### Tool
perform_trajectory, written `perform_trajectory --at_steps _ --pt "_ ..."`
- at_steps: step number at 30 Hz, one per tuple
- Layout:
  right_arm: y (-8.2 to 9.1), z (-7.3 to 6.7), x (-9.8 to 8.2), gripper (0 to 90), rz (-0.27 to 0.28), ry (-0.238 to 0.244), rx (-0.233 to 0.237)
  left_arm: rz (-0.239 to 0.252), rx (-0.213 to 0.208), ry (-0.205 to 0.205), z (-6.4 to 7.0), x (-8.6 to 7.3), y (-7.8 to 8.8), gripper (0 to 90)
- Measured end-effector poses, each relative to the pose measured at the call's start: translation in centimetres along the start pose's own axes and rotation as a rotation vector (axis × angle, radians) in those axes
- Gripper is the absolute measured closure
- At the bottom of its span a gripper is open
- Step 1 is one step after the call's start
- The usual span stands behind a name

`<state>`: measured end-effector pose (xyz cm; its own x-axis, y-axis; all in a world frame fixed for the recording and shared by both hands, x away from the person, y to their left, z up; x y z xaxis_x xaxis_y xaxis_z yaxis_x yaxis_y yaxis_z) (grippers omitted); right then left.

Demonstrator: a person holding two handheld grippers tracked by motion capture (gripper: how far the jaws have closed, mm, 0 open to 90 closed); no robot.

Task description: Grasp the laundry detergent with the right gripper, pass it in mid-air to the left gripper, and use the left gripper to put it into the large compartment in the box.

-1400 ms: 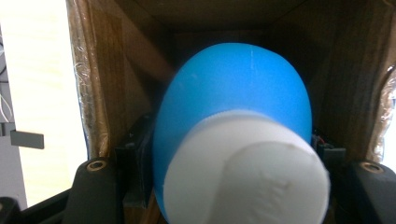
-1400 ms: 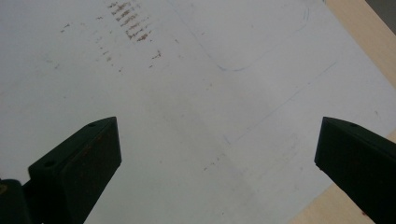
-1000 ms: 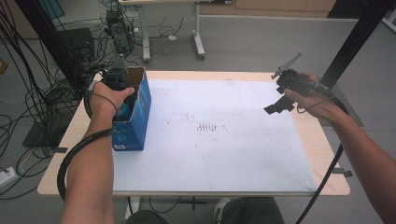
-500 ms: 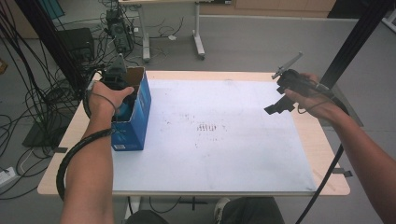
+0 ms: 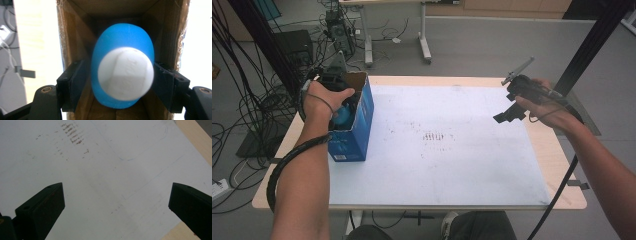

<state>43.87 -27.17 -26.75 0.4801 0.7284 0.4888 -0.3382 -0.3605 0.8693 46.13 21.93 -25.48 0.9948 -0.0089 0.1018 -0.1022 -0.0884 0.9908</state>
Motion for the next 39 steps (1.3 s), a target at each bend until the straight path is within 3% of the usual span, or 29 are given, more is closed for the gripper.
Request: perform_trajectory --at_steps 12,19,24,32,39 --pt "-0.3 -0.3 0.4 0.4 0.0 -0.009 0.016 0.015 0.009 -0.029 0.5 -1.0 2.5 27.4" --pt "-0.2 -0.4 0.8 0.4 -0.01 -0.014 0.017 0.069 -0.004 -0.044 1.0 -1.3 4.7 23.7" --pt "-0.5 -0.2 1.4 0.4 -0.025 -0.025 0.015 0.111 -0.032 -0.101 3.0 -1.2 5.7 20.8" --pt "-1.2 0.1 2.0 0.4 -0.052 -0.03 0.014 0.13 -0.076 -0.2 6.8 -0.8 6.0 14.8" --pt "-1.4 0.6 2.4 0.4 -0.07 -0.035 0.008 0.146 -0.116 -0.243 9.1 -0.6 6.0 14.0"
Point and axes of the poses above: each handheld gripper's, and its own axes: y roughly backward along the jaws, x roughly out of its top, z roughly to its right, the point moved 1 cm from there along -y, roughly forward along the jaws
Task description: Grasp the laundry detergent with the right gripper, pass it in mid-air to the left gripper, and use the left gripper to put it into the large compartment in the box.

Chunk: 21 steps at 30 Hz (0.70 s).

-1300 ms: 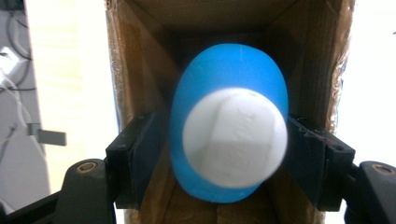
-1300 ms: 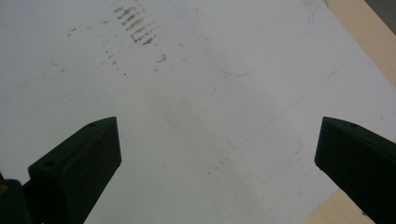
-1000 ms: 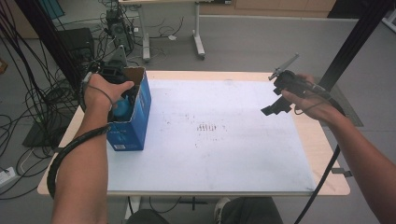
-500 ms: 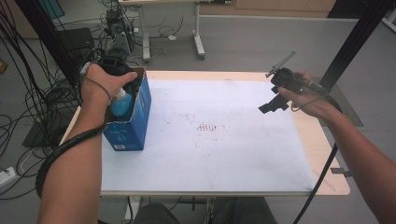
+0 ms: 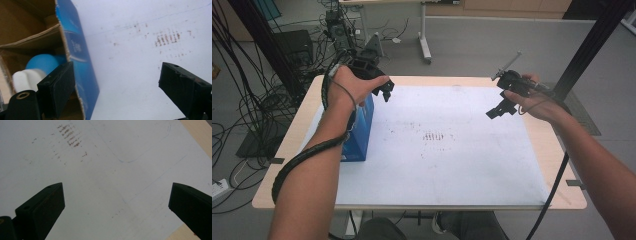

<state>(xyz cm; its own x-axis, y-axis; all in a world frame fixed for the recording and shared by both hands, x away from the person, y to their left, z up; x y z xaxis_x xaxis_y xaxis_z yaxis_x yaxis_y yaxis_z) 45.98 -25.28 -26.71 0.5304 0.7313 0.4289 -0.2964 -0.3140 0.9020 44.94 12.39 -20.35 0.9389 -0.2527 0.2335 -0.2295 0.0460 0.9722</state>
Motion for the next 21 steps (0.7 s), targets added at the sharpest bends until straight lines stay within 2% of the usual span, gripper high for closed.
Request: perform_trajectory --at_steps 9,21 --pt "0.1 0.4 0.4 0.4 -0.012 -0.008 -0.004 0.02 -0.022 -0.015 1.5 0.6 0.1 14.0" --pt "-0.2 0.5 0.5 0.4 -0.027 -0.005 0.002 0.014 -0.031 -0.041 2.9 1.0 -0.7 14.0"
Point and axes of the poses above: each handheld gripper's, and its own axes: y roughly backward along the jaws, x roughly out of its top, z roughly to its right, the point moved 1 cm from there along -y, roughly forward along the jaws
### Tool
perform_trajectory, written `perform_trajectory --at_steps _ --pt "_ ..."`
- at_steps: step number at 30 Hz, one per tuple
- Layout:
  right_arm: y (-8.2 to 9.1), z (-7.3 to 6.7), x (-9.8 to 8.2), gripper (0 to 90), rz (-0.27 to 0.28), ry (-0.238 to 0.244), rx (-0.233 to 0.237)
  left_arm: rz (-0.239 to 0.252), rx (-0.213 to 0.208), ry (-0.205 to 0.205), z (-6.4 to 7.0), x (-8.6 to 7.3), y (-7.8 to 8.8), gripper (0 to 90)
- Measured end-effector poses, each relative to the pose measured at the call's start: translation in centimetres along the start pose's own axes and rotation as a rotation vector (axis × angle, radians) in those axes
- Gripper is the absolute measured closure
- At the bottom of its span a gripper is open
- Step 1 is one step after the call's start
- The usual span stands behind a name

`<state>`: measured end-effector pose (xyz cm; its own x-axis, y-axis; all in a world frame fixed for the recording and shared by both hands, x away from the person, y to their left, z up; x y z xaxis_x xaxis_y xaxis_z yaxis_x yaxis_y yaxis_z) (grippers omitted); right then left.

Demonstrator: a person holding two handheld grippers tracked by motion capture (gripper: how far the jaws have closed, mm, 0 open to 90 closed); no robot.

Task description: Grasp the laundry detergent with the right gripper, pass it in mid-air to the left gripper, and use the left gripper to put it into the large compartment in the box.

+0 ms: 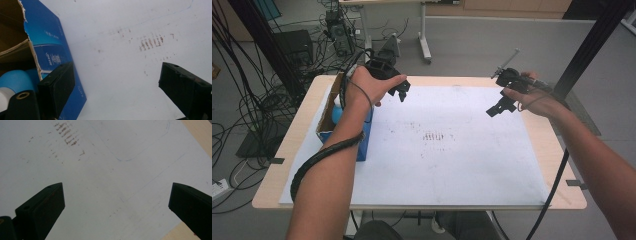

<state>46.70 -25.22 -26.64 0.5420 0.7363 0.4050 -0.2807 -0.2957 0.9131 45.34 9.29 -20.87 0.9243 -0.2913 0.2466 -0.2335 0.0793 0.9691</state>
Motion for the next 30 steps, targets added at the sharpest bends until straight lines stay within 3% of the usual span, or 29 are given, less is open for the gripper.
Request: perform_trajectory --at_steps 7,30 --pt "-0.12 0.0 -0.02 0.4 -0.005 -0.002 0.001 -0.005 0.001 0.0 0.12 0.04 -0.5 14.0" --pt "-0.19 -0.31 -0.26 0.4 -0.006 -0.003 -0.002 0.021 0.013 0.015 0.01 -0.68 0.02 13.3"
Point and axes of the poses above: each handheld gripper's, and its own axes: y roughly backward along the jaws, x roughly out of its top, z roughly to its right, the point moved 1 cm from there along -y, roughly forward along the jaws
